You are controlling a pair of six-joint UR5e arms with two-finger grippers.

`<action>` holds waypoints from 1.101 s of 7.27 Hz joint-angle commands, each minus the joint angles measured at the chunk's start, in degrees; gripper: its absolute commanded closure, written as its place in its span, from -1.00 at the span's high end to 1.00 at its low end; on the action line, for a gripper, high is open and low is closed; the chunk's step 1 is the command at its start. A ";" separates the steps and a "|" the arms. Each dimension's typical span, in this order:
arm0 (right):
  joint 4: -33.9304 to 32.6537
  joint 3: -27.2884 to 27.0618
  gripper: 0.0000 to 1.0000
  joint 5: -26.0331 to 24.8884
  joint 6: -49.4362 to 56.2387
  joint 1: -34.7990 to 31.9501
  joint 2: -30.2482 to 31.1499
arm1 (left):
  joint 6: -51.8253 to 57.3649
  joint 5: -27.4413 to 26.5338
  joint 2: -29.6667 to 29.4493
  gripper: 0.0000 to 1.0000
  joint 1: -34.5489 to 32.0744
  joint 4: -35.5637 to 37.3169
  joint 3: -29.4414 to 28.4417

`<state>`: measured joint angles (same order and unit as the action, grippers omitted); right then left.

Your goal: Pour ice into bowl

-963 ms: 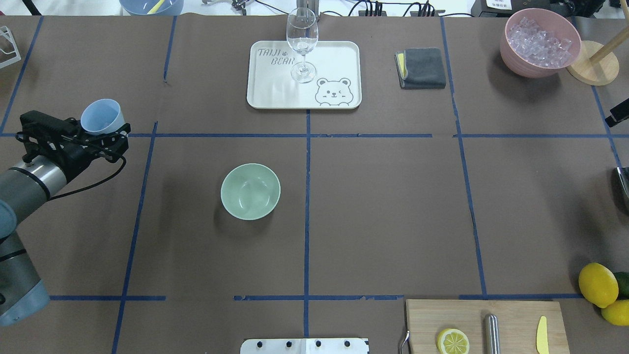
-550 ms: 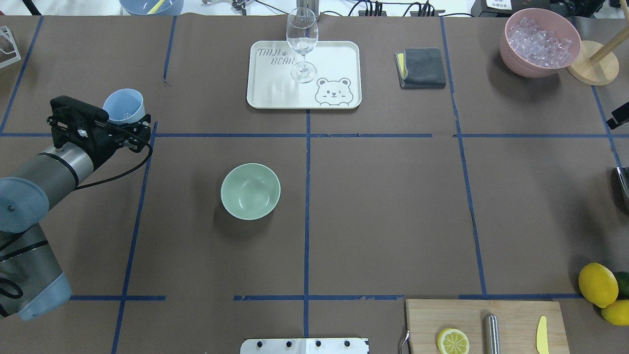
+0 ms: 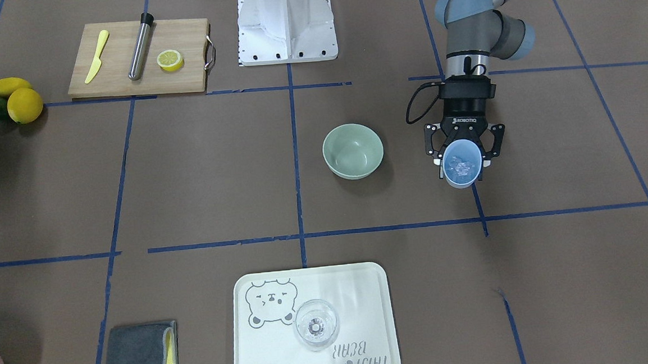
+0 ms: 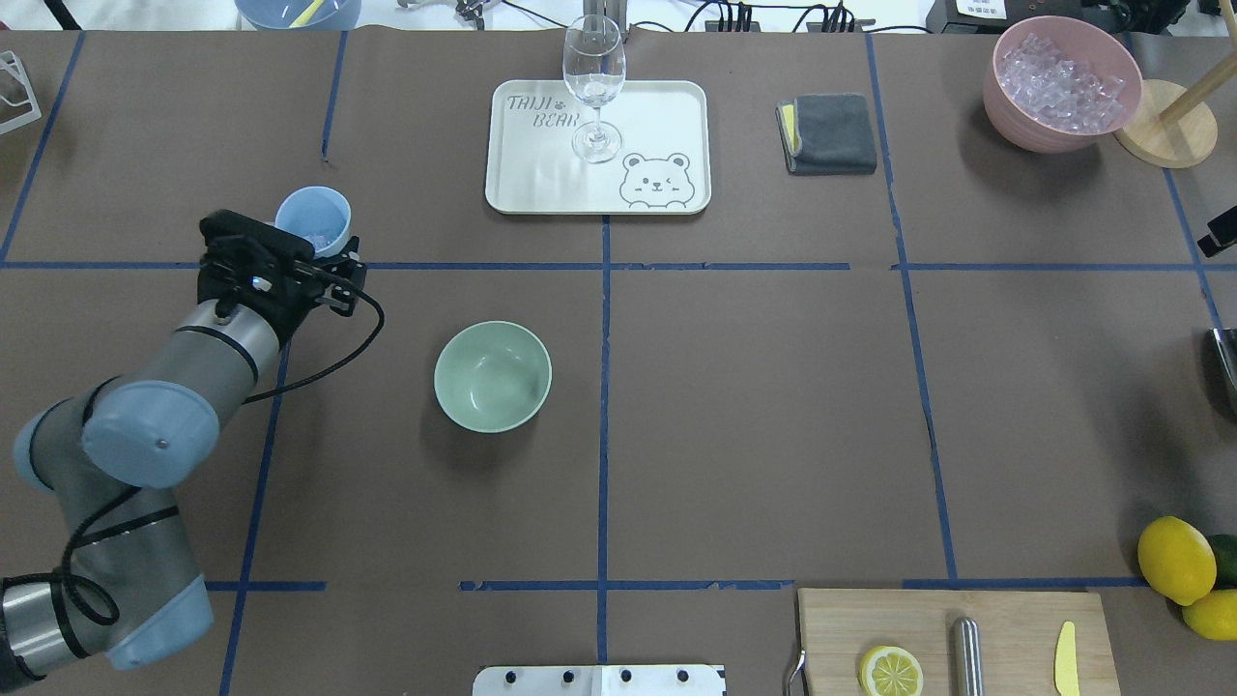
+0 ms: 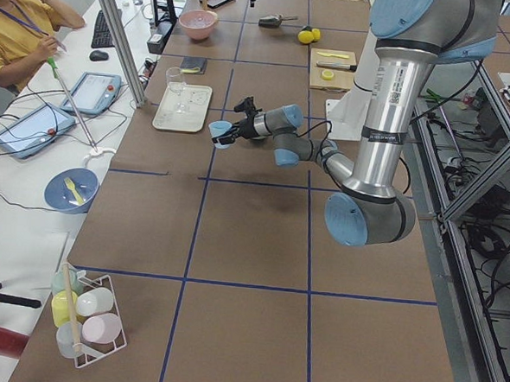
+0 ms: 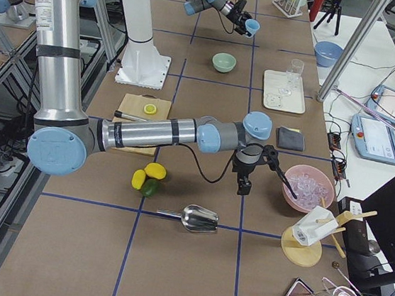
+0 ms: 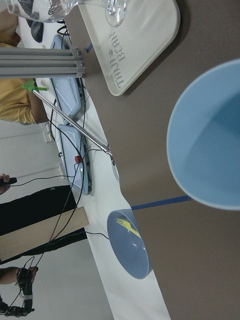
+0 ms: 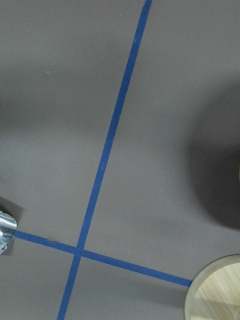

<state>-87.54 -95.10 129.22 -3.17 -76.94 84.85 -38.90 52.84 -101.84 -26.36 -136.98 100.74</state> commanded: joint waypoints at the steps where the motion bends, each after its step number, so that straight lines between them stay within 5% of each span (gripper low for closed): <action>1: 0.00 0.00 1.00 -0.02 0.00 -0.14 0.14 | 6.18 -7.82 -2.84 -1.00 4.64 4.79 -0.19; 5: 0.00 0.00 1.00 0.06 -0.09 -0.49 0.93 | 28.20 -21.52 -2.93 -1.00 10.79 4.88 -1.34; 8: 0.00 -0.09 1.00 0.06 -0.35 -1.10 1.02 | 42.89 -26.29 -3.10 -1.00 12.12 4.88 -1.78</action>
<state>-87.54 -95.17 129.29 -3.38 -77.90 85.82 -1.98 28.29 -104.82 -14.68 -132.08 99.07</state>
